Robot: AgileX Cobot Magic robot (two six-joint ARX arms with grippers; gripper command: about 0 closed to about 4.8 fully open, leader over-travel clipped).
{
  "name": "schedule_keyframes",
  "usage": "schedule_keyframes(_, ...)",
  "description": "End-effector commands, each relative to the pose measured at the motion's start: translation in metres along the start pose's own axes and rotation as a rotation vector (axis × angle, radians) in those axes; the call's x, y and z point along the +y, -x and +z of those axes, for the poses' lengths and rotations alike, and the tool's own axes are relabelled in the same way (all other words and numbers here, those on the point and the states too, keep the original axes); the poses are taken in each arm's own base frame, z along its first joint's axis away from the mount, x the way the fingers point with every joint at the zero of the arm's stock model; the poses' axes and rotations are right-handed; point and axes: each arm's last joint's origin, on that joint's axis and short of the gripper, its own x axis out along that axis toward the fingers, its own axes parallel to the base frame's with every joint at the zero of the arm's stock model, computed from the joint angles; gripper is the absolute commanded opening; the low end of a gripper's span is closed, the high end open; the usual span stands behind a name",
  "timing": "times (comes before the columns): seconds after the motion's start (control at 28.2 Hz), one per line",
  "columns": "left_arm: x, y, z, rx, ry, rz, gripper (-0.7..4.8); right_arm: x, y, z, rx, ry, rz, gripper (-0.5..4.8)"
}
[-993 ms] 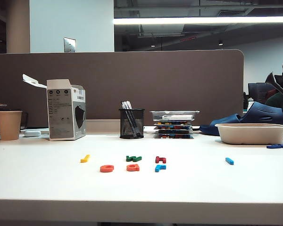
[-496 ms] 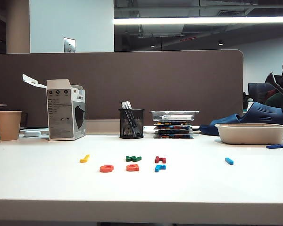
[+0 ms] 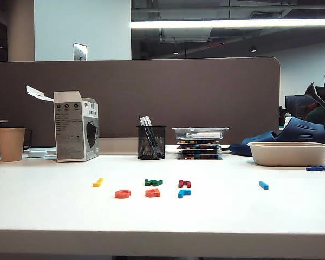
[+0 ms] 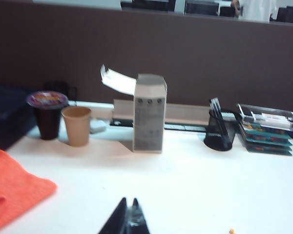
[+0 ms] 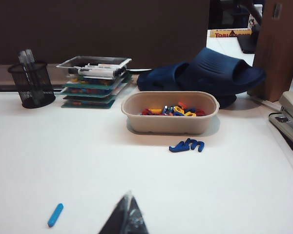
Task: Select the appropriate letters from the row of letter magnets placed on the table to arrange into the word "car".
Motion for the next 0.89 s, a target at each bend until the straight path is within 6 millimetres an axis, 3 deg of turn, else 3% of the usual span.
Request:
schedule_keyframes(0.04,0.002,-0.010,-0.015,-0.019,0.019,-0.002,-0.06,-0.001,-0.002,-0.006,-0.051,0.019,-0.014,-0.07)
schedule_keyframes(0.21,0.005,-0.025,-0.043,-0.032,0.029,0.039,-0.06,-0.003,-0.006,-0.022,-0.051,0.042,-0.015,-0.07)
schedule_keyframes(0.35,0.007,-0.034,-0.065,-0.041,0.028,0.039,-0.06,-0.004,-0.006,-0.021,-0.052,0.082,-0.039,-0.07)
schedule_keyframes(0.67,0.009,-0.040,-0.093,-0.009,0.023,0.046,-0.06,-0.004,-0.006,-0.024,-0.026,0.075,-0.045,-0.06)
schedule_keyframes(0.89,0.010,-0.040,-0.096,0.009,0.031,0.071,-0.06,-0.004,-0.006,-0.028,0.019,0.065,-0.043,-0.06)
